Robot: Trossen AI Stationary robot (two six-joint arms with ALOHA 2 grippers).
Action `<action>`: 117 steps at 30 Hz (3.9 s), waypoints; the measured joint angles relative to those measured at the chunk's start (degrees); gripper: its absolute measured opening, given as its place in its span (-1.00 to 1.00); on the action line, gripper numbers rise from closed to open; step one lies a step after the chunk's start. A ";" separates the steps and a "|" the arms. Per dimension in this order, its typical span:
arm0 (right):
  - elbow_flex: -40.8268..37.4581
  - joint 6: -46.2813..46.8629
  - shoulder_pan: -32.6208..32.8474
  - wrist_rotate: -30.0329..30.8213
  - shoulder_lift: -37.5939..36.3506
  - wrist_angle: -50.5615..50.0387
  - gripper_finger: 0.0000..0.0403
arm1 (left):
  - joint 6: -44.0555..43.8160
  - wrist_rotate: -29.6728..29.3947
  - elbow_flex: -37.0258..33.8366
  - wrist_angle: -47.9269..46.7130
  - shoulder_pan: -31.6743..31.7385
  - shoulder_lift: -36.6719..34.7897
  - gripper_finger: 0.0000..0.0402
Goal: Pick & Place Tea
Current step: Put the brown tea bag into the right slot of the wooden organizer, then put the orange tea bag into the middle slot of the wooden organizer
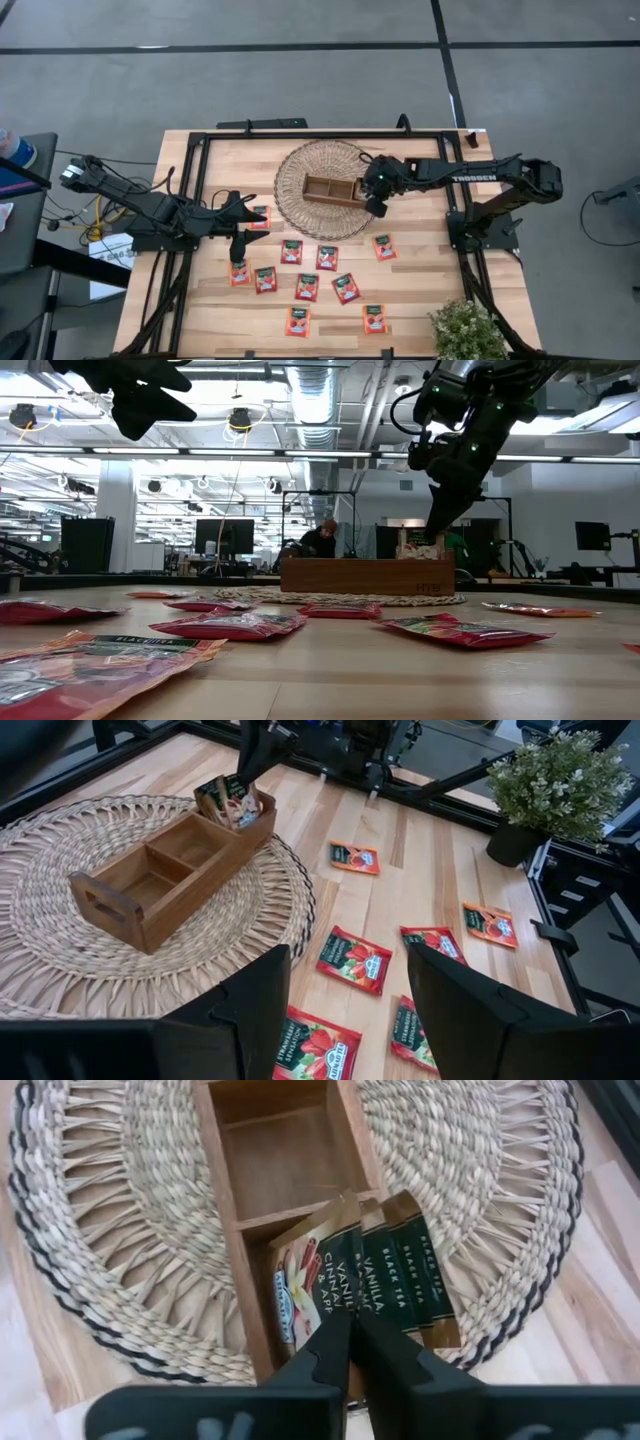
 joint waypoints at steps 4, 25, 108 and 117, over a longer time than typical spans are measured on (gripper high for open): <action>0.00 0.00 0.04 -0.61 0.00 -0.13 -0.80 | -0.01 0.30 0.00 0.01 -0.01 0.00 -0.02; 5.45 -1.95 0.11 -2.24 0.00 -6.68 -0.46 | 0.03 0.44 0.00 0.02 0.00 0.00 -0.02; 4.28 -5.42 23.74 -7.06 20.88 -16.21 0.37 | -14.34 6.14 0.00 -0.57 -0.01 0.00 -0.02; 3.76 -4.96 23.47 -9.72 20.11 -13.95 0.23 | -14.32 6.14 0.00 -0.57 0.01 0.02 -0.02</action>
